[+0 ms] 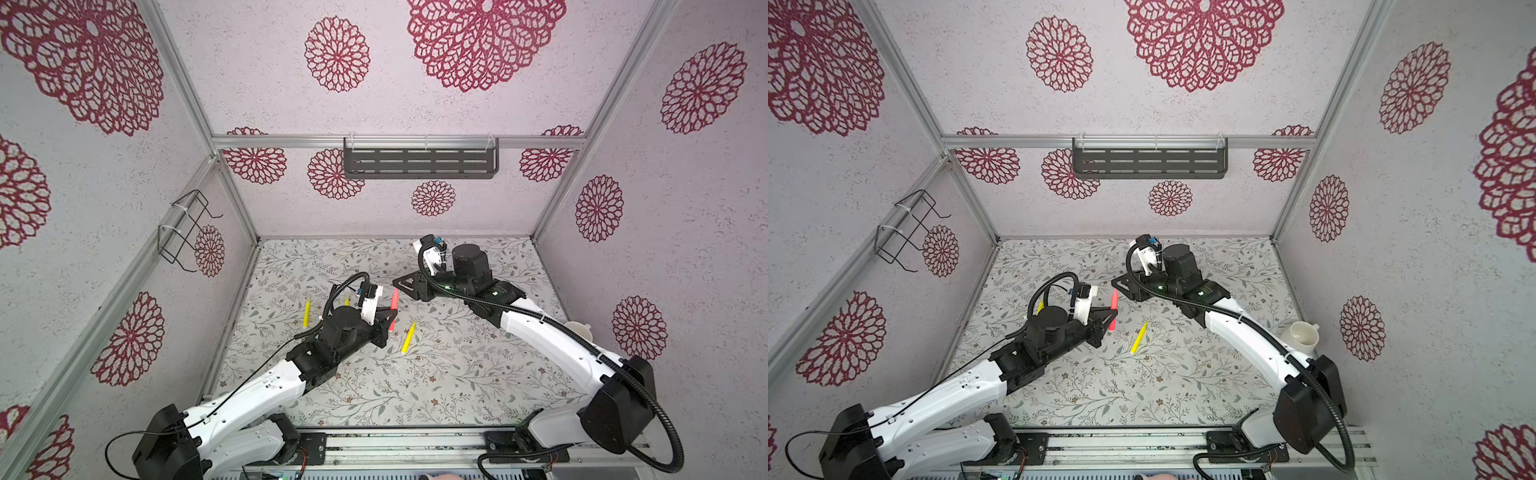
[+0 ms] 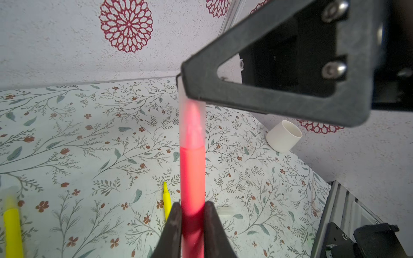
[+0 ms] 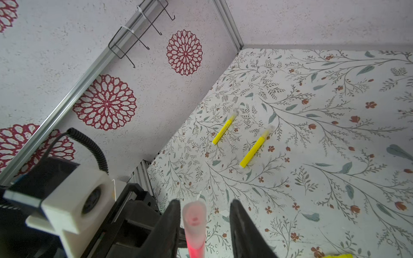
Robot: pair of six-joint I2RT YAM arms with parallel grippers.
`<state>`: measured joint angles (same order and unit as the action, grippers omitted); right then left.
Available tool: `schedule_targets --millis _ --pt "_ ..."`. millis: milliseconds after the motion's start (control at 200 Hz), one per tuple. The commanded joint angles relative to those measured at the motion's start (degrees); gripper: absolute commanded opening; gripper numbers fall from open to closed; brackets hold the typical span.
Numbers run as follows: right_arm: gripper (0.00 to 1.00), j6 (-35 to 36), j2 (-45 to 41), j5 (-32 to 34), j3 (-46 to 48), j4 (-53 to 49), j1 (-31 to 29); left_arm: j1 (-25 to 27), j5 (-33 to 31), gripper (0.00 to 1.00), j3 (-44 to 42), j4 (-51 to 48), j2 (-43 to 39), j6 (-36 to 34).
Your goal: Insert the pens into the pen caps
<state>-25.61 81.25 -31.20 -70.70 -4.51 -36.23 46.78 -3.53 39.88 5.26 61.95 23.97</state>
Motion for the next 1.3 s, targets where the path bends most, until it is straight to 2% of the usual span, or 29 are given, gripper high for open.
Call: schedule_targets --millis 0,285,700,891,1046,1296 --pt "0.35 -0.7 -0.5 0.5 -1.4 2.1 -0.5 0.7 -0.6 0.0 1.2 1.5 -0.5 -0.9" --pt "0.3 -0.7 -0.6 -0.5 -0.1 2.7 -1.8 0.7 -1.0 0.0 1.3 1.7 -0.2 -0.6" --pt "0.1 -2.5 -2.7 0.5 5.2 6.0 -3.5 0.6 -2.1 0.0 1.9 3.5 -0.4 -1.3" --pt "0.08 -3.1 -3.2 1.4 7.3 7.3 -5.0 0.5 -3.4 0.0 1.9 6.5 -1.3 -2.0" --pt "0.02 -3.5 -3.6 2.0 9.4 7.6 -6.1 0.2 -3.4 0.0 2.8 7.2 -1.9 -2.7" --pt "0.0 -3.9 -4.9 2.8 13.2 8.0 -7.7 -2.9 -1.1 0.0 2.7 8.6 -4.4 -2.0"
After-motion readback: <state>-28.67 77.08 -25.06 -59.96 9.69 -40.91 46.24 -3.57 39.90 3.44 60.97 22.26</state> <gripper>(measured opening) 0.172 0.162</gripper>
